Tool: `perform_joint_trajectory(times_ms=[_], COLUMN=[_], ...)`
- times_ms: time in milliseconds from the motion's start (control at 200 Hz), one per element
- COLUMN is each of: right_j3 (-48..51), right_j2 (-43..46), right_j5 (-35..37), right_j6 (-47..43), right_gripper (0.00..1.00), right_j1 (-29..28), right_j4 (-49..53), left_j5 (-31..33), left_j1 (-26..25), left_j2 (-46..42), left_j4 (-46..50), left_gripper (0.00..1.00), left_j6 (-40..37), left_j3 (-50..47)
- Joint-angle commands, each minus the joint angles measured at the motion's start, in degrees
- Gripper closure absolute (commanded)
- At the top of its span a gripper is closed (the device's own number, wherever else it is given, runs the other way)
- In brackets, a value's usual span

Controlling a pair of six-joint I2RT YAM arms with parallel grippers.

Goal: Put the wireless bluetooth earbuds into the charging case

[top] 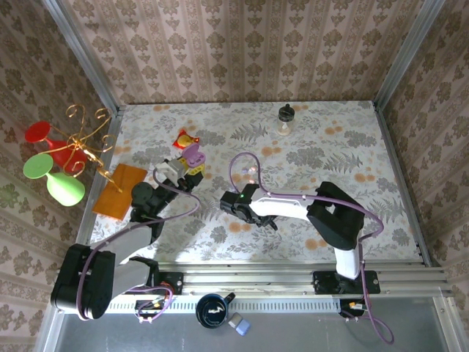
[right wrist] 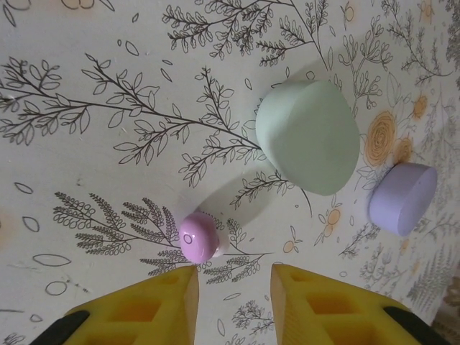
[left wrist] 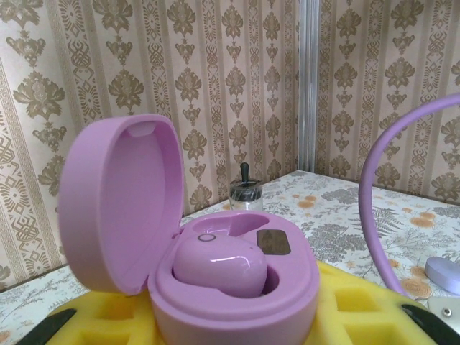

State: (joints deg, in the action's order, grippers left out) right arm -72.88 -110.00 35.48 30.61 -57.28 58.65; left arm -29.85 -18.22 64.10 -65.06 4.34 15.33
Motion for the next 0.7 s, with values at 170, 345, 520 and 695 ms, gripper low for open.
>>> perform_joint_trajectory(times_ms=[170, 345, 520, 695], right_j3=[-1.3, -1.2, -1.0, -0.6], right_j2=[-4.3, -6.0, -7.2, -7.8], right_j5=[2.8, 3.2, 3.6, 4.0], right_j6=[-0.8, -1.0, -0.9, -1.0], right_gripper=[0.69, 0.7, 0.71, 0.73], right_j1=[-0.4, -0.3, -0.1, 0.2], right_j4=[0.7, 0.3, -0.2, -0.5], left_j5=[-1.1, -1.0, -1.2, -1.4], left_j1=[0.4, 0.4, 0.4, 0.4], left_j2=[-1.3, -1.2, -1.2, -1.2], left_j4=[0.4, 0.4, 0.4, 0.4], left_gripper=[0.73, 0.73, 0.73, 0.73], left_j6=[-0.2, -0.2, -0.2, -0.1], left_j3=[-0.7, -0.8, -0.7, -0.7])
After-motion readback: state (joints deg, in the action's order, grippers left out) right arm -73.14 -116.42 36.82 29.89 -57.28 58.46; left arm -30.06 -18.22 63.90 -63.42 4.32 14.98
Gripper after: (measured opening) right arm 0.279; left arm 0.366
